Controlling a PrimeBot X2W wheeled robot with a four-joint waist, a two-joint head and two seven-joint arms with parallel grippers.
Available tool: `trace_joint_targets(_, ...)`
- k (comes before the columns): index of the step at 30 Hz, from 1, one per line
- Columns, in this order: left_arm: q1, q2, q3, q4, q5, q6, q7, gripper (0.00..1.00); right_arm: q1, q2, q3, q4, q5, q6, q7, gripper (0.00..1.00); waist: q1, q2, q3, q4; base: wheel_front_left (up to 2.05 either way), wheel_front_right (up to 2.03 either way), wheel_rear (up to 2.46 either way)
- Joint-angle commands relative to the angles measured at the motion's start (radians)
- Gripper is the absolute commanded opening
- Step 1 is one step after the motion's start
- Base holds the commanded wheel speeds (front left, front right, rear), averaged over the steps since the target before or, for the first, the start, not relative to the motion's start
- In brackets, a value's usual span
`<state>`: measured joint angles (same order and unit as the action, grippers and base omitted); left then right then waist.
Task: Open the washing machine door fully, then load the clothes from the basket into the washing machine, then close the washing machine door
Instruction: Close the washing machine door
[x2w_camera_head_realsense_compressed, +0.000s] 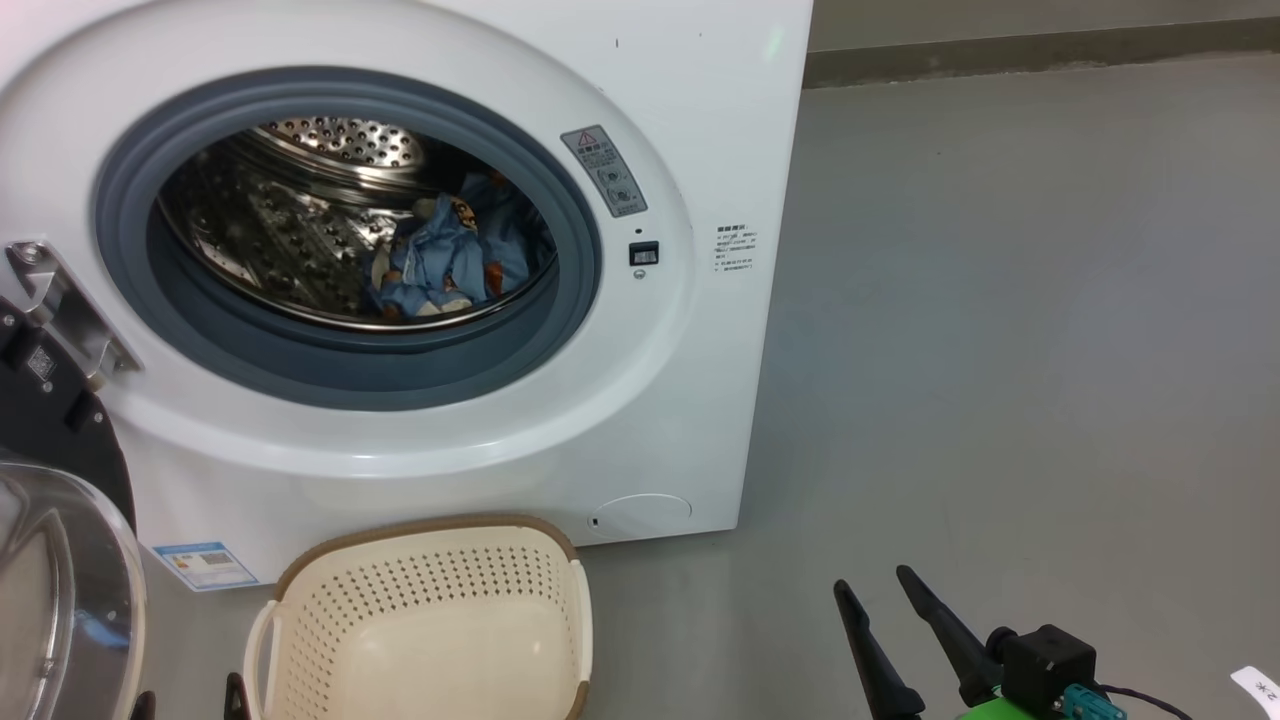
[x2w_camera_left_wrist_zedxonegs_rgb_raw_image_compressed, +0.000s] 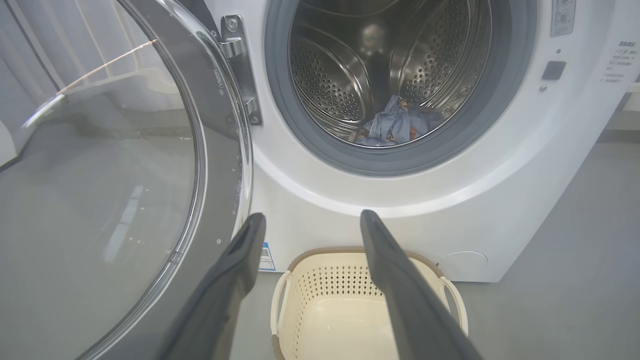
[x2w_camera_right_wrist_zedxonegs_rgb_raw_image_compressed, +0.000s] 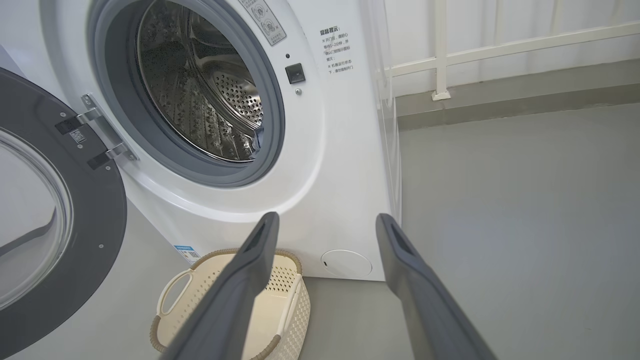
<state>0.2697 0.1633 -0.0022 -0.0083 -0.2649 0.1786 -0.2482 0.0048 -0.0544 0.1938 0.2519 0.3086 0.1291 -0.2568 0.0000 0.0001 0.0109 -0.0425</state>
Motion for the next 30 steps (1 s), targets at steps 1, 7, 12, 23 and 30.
trace_joint_targets(1,-0.042,0.001,0.04,-0.018,0.013,-0.005,-0.014,1.0,-0.013,0.004,0.018,-0.027,-0.009,0.002,-0.005,1.0,0.0,-0.0001,0.0,0.0,0.0,0.0,0.0)
trace_joint_targets(7,-0.044,-0.007,0.049,-0.013,0.02,-0.015,-0.014,1.0,-0.011,0.004,0.009,-0.028,-0.014,0.002,-0.005,1.0,0.0,-0.0001,-0.001,-0.003,0.0,0.0,0.0)
trace_joint_targets(12,-0.046,-0.013,0.056,-0.009,0.025,-0.024,-0.014,1.0,-0.01,0.004,0.006,-0.029,-0.016,0.002,-0.005,1.0,0.0,-0.0001,-0.001,-0.003,0.0,0.0,0.0)
trace_joint_targets(23,-0.052,-0.027,0.071,0.004,0.036,-0.043,-0.014,1.0,-0.006,0.004,0.006,-0.025,-0.018,0.002,-0.005,1.0,0.0,-0.0001,-0.006,-0.002,-0.3,0.3,0.0)
trace_joint_targets(30,-0.057,-0.033,0.078,0.011,0.046,-0.053,-0.014,1.0,-0.007,0.004,0.007,-0.023,-0.017,0.002,-0.005,1.0,0.0,-0.0001,-0.01,-0.001,-1.43,1.43,0.0)
